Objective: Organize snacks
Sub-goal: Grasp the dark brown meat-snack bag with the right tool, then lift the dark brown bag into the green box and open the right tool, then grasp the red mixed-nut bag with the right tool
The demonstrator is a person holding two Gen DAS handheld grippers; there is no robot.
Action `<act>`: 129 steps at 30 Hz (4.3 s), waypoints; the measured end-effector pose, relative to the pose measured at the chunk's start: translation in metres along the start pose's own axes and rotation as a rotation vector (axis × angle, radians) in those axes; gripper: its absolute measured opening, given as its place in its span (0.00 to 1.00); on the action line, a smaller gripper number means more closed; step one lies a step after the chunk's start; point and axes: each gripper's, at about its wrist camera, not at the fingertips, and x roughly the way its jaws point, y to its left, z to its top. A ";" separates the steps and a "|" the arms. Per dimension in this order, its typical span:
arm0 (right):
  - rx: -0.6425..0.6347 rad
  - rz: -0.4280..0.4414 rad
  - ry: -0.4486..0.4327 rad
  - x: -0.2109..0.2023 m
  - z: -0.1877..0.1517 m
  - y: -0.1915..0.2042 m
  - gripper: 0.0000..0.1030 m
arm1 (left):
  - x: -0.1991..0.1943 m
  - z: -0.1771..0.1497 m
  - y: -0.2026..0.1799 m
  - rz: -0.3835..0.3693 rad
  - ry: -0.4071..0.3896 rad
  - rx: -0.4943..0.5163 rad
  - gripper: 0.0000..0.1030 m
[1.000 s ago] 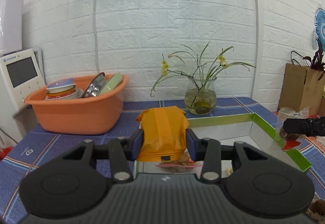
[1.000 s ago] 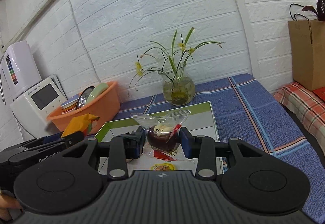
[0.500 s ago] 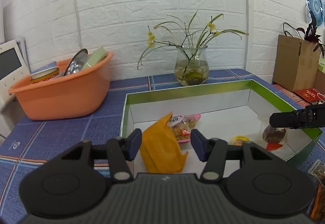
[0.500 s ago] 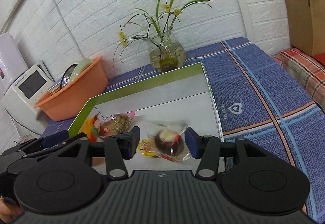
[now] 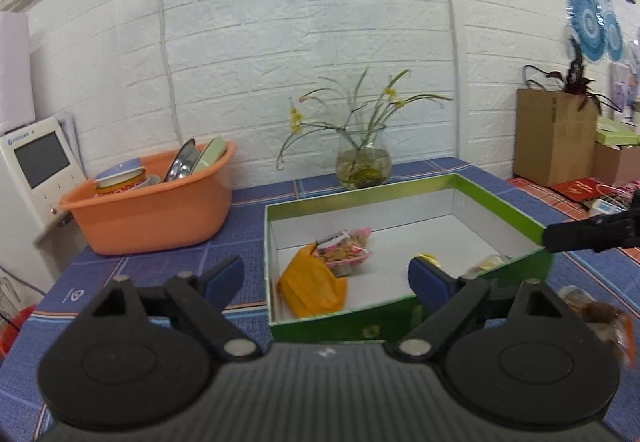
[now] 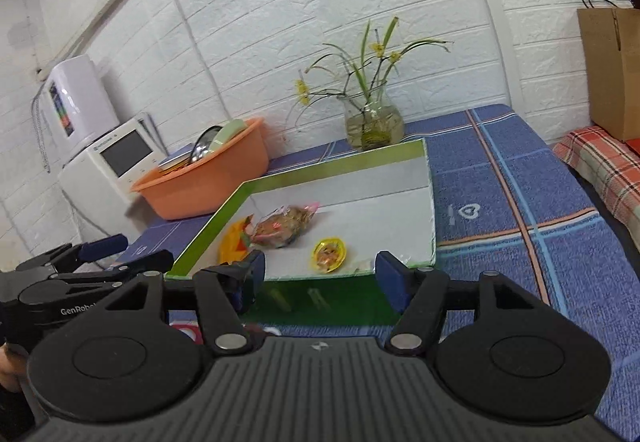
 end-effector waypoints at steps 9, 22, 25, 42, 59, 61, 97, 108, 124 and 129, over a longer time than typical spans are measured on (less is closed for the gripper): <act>0.232 0.132 0.150 -0.006 -0.030 -0.014 1.00 | -0.085 -0.054 -0.067 -0.266 0.098 0.093 0.90; 0.207 0.095 0.199 0.007 -0.035 -0.015 0.95 | -0.040 -0.092 -0.059 -0.405 0.404 -0.170 0.75; 0.157 0.086 0.228 0.015 -0.030 -0.012 0.99 | -0.030 -0.096 -0.057 -0.345 0.378 -0.215 0.82; -0.178 -0.038 0.488 0.058 -0.025 0.046 0.79 | -0.019 -0.087 -0.072 -0.362 0.368 -0.266 0.33; -0.126 -0.011 0.188 -0.030 -0.053 0.069 0.73 | -0.056 -0.085 -0.071 -0.458 0.325 -0.265 0.11; -0.138 -0.002 0.114 -0.042 -0.051 0.077 0.72 | -0.068 -0.080 -0.072 -0.437 0.278 -0.218 0.11; -0.217 0.107 -0.212 0.022 0.038 0.129 0.56 | -0.008 0.007 0.005 -0.142 0.080 -0.147 0.09; -0.093 -0.014 -0.098 0.065 0.062 0.076 0.18 | 0.079 0.045 -0.028 -0.277 0.155 -0.102 0.09; 0.157 0.173 0.072 0.046 0.007 0.023 0.60 | 0.002 -0.009 0.011 -0.190 0.074 -0.060 0.58; 0.190 0.201 0.165 0.041 -0.015 0.023 0.70 | -0.040 -0.036 0.002 -0.252 0.113 -0.133 0.62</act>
